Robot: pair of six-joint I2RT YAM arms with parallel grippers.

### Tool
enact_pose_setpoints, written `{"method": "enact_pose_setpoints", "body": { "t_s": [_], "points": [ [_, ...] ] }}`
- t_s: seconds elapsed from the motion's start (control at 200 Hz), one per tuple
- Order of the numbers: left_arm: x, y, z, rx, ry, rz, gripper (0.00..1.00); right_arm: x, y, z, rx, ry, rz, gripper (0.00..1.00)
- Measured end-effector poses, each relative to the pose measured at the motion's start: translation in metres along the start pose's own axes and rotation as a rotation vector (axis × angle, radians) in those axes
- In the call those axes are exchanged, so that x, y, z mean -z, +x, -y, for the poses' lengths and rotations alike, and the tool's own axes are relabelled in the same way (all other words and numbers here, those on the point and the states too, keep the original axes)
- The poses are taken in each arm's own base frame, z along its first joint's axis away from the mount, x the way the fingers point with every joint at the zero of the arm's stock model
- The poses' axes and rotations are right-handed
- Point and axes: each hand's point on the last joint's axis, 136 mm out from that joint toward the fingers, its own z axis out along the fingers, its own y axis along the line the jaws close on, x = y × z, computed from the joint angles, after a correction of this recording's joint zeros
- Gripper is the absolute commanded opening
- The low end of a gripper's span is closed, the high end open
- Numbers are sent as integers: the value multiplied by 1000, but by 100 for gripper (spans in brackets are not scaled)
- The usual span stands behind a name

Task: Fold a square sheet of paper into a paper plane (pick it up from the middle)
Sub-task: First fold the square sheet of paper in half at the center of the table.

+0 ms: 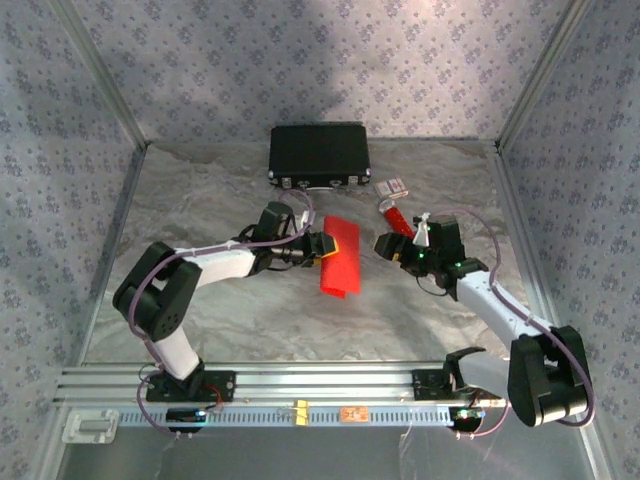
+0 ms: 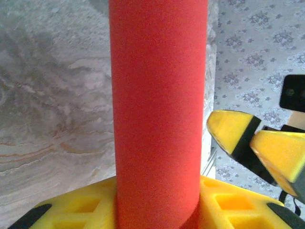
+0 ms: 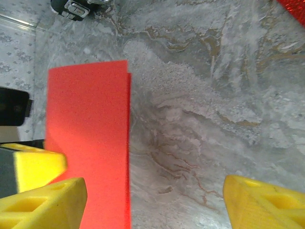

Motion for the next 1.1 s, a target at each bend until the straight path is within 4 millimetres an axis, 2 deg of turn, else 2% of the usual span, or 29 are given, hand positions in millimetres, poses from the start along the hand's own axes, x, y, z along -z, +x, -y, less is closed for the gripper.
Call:
{"method": "enact_pose_setpoints", "body": {
  "t_s": [0.14,0.42,0.72,1.099],
  "points": [
    [-6,7,-22,49,-29,-12,38,-7,5,-5,2,-21,-25,74],
    [-18,12,-47,108,-63,-5,38,-22,18,-16,31,-35,-92,72],
    [-31,24,-58,108,-116,-5,40,-28,25,-17,59,-30,-117,70],
    [-32,24,-53,52,-168,-10,56,-31,29,-15,78,-22,-133,70]
  ]
}}
